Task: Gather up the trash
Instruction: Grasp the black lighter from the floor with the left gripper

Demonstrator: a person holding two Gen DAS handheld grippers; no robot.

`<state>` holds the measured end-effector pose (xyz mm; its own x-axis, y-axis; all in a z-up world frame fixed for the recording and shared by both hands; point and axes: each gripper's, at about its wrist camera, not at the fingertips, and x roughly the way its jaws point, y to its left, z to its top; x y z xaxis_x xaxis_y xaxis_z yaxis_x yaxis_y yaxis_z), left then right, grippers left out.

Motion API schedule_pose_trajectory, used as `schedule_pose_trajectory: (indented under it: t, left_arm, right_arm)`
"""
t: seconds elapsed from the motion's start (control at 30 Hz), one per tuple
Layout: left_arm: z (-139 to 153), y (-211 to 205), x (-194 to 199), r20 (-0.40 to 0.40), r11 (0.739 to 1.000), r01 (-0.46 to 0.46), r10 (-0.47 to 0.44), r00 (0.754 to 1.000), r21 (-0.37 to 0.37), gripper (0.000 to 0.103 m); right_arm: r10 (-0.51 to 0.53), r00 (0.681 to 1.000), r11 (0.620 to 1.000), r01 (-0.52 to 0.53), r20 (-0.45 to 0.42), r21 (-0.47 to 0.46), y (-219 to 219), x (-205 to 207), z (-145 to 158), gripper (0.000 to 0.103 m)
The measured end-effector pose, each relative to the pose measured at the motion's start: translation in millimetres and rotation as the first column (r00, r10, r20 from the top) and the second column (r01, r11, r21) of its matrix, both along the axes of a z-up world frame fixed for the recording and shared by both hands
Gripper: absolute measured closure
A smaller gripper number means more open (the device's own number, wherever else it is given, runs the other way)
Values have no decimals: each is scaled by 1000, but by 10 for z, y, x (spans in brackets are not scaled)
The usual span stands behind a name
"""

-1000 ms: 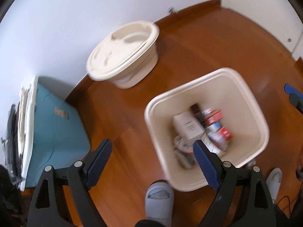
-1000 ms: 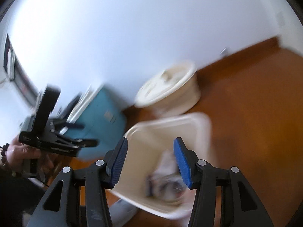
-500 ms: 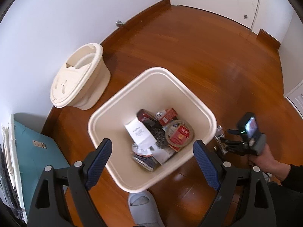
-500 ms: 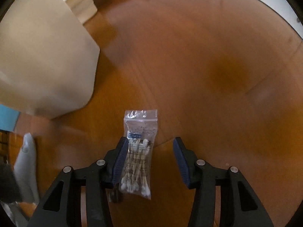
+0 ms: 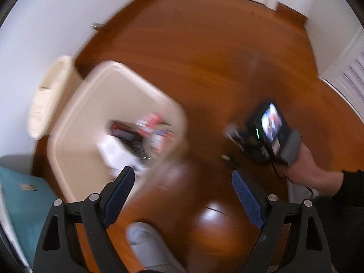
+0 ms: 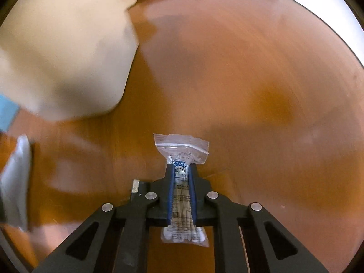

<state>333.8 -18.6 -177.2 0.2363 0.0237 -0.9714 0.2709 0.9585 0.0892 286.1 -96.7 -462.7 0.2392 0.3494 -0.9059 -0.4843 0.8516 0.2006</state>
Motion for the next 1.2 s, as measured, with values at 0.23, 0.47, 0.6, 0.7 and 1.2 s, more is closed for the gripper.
schedule_pose_trajectory:
  t: [0.23, 0.47, 0.6, 0.7, 1.2]
  left_arm:
    - [-1474, -288, 250, -228, 944, -323, 303, 925, -58, 15]
    - [-2379, -427, 292, -266, 863, -504, 479, 836, -31, 15]
    - [-2527, -396, 314, -243, 847, -532, 515, 822, -6, 15]
    - [-2635, -369, 319, -258, 821, -571, 550, 794, -8, 16]
    - [-2703, -395, -114, -195, 815, -577, 557, 807, -60, 39]
  right_arm:
    - [-318, 948, 938, 318, -25, 138, -1052, 300, 291, 92]
    - [-429, 900, 885, 436, -80, 160, -1496, 175, 217, 92]
    - [-431, 898, 882, 440, -90, 169, -1509, 73, 261, 92]
    - [-448, 889, 868, 457, -93, 193, -1616, 36, 316, 92]
    - [-467, 881, 858, 473, -78, 202, -1726, 26, 425, 92]
